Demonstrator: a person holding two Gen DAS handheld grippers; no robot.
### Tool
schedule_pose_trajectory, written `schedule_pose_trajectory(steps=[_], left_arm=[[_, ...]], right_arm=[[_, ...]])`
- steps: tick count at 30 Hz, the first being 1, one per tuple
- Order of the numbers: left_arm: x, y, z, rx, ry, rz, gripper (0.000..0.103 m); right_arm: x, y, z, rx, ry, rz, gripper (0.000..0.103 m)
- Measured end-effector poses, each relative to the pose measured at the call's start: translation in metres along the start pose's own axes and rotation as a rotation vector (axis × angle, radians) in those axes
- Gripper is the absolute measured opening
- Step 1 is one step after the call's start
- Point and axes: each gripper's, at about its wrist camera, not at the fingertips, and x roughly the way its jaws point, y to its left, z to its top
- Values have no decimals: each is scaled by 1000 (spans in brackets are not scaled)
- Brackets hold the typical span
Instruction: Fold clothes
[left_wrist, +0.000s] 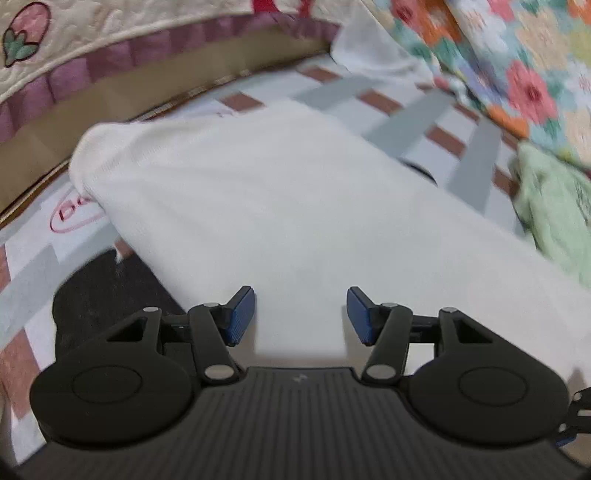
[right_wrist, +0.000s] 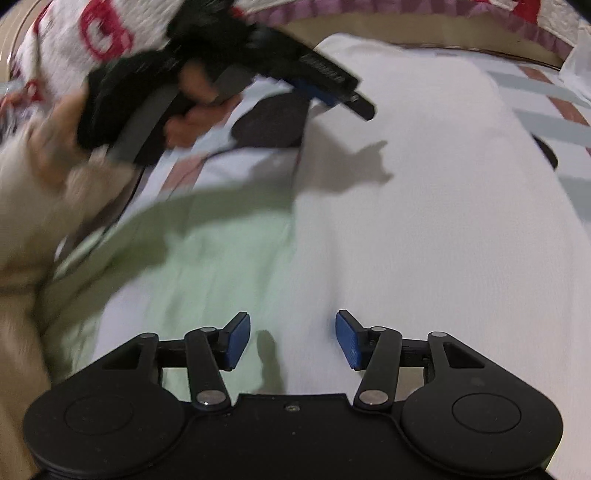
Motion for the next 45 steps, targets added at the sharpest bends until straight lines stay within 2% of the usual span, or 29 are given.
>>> schedule_pose_trajectory(steps=[5,8,11,12,13,14,17,19,21,23,25,28,32,33,34,36,37,39,40,43,45], left_arm=[[-11,-17,-7,25,76,21,54],[-30,-16,5,41,41,48,55],[-54,-11,3,38,0,38,55],[-62,-10,-4,39,-20,15,55],[-70,-10,-11,44,-45,-16,55],[-77,-10,-20,54,-68,-46,55],[-96,-18,-46,123,-122,-139,55],[-103,-29,-52,194,-101,-211,55],[-112,-48,-56,332,-111,-277,55],[-118,-70,-62,462,-148,-299,57],[-120,-93,-68,571,-167,-312,65],[-109,-120,-75,648,-128,-302,66],[-96,-137,-78,691,-152,-245,66],[-94,-141,-77,691,-173,-228,66],[-96,-143,-74,677,-227,-219,66],[-108,-145,-71,617,-349,-283,66],[-112,-148,-69,603,-367,-327,66],[-115,-162,-69,666,-346,-389,68],[-114,-171,-73,721,-340,-389,70],[-106,-192,-87,854,-338,-312,74],[-100,-198,-85,833,-340,-298,74]], right_arm=[[-13,19,-31,-67,33,-120,59],[-15,24,-51,-117,86,-189,62],[-12,23,-71,-163,99,-263,64],[-14,21,-72,-163,81,-267,58],[-17,19,-73,-161,59,-269,29],[-24,16,-70,-150,26,-283,16],[-54,4,-54,-98,-106,-311,15],[-77,-5,-43,-57,-205,-322,15],[-93,-15,-27,-47,-261,-329,15],[-101,-23,-12,-68,-292,-358,15],[-106,-29,0,-93,-311,-383,15],[-110,-35,11,-108,-324,-386,15],[-112,-35,11,-127,-340,-366,15],[-112,-34,10,-129,-343,-356,15],[-112,-33,8,-130,-346,-345,15],[-117,-30,4,-130,-348,-305,15],[-120,-29,2,-126,-349,-286,15],[-127,-29,0,-112,-354,-258,15],[-129,-29,-1,-111,-359,-243,15],[-130,-30,-5,-123,-346,-213,15],[-128,-30,-7,-133,-331,-187,15]])
